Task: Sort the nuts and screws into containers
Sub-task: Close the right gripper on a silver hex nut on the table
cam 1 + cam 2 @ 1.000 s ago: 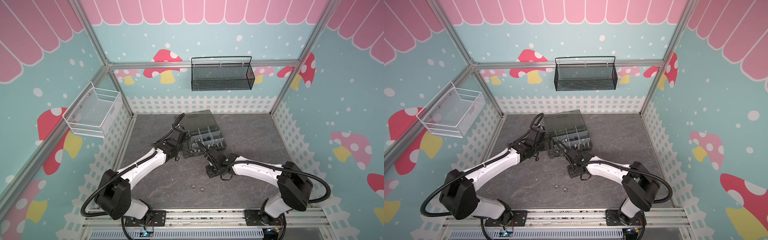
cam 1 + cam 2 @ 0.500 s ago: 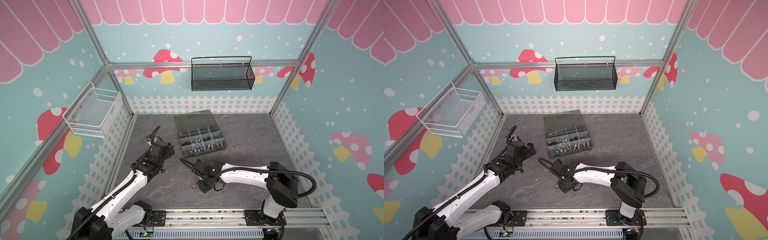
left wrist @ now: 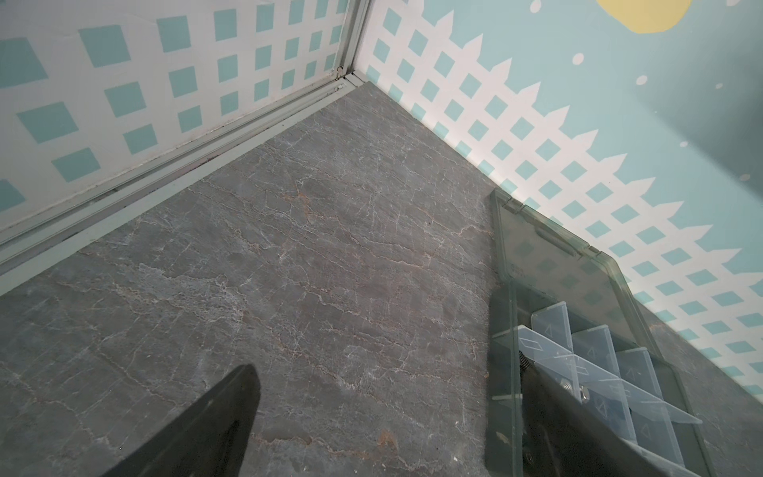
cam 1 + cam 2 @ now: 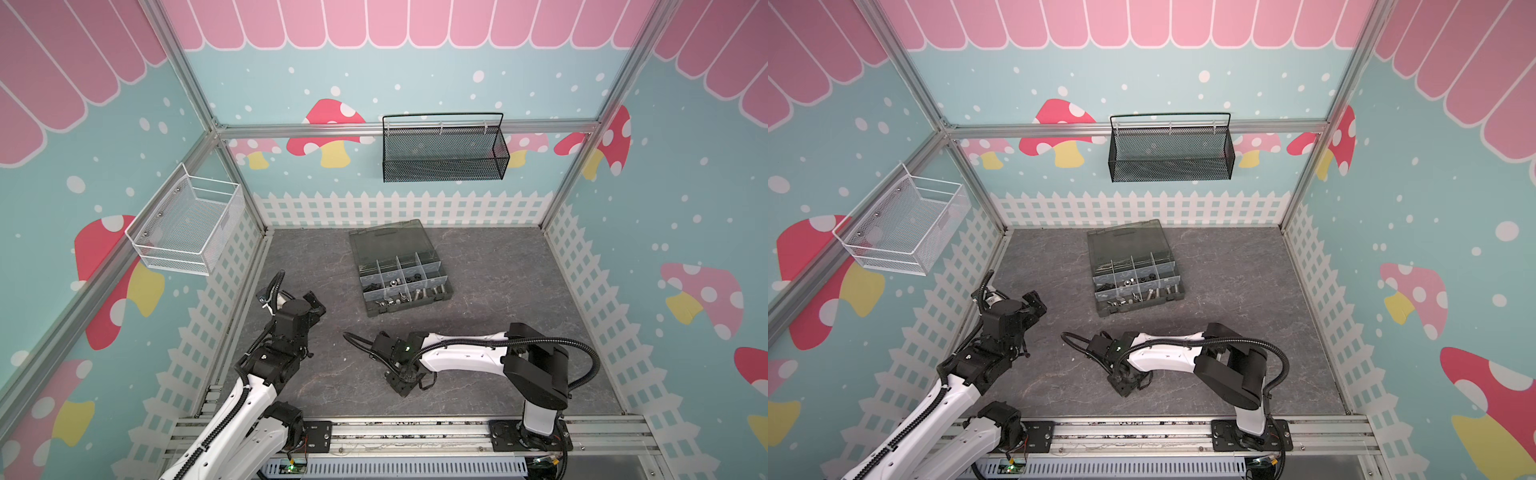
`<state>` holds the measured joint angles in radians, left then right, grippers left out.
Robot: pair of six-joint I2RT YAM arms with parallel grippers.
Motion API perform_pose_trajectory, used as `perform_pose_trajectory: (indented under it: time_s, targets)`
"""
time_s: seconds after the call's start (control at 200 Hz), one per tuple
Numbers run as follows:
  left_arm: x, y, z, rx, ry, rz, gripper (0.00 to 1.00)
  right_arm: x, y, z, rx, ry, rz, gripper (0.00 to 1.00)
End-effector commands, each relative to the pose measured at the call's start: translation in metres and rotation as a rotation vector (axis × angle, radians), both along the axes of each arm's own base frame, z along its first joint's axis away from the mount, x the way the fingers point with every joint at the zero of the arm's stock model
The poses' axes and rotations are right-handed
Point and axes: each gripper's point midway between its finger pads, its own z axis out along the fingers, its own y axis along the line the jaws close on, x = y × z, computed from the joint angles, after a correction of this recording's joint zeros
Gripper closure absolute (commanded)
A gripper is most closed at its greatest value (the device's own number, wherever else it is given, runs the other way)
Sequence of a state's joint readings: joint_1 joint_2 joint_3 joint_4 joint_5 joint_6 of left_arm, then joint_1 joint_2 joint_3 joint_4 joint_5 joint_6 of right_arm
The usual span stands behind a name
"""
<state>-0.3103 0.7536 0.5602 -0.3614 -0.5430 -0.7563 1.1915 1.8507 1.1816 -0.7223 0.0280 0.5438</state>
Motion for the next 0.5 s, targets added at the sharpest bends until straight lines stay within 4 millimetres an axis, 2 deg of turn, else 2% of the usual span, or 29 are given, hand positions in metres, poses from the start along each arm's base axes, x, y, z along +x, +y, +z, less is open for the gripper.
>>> perform_pose_trajectory:
  time_s: [0.0,0.185,0.2,0.24,0.495]
  targets:
    - [0.000,0.005,-0.002,-0.023,-0.010,0.033,0.00,0.000,-0.017,-0.011,-0.098,-0.008,-0.009,0.54]
    - [0.002,0.003,-0.006,-0.037,-0.005,0.031,0.00,0.001,-0.021,-0.014,-0.116,-0.019,-0.014,0.60]
    - [0.002,0.003,-0.006,-0.037,-0.006,0.031,0.00,0.000,-0.025,-0.022,-0.143,-0.009,-0.014,0.61]
    - [0.002,0.003,-0.006,-0.038,-0.007,0.031,0.00,0.001,-0.026,-0.024,-0.151,-0.010,-0.016,0.63]
    - [0.001,0.006,-0.007,-0.047,-0.011,0.052,0.00,0.008,-0.026,-0.022,-0.153,-0.048,-0.023,0.74]
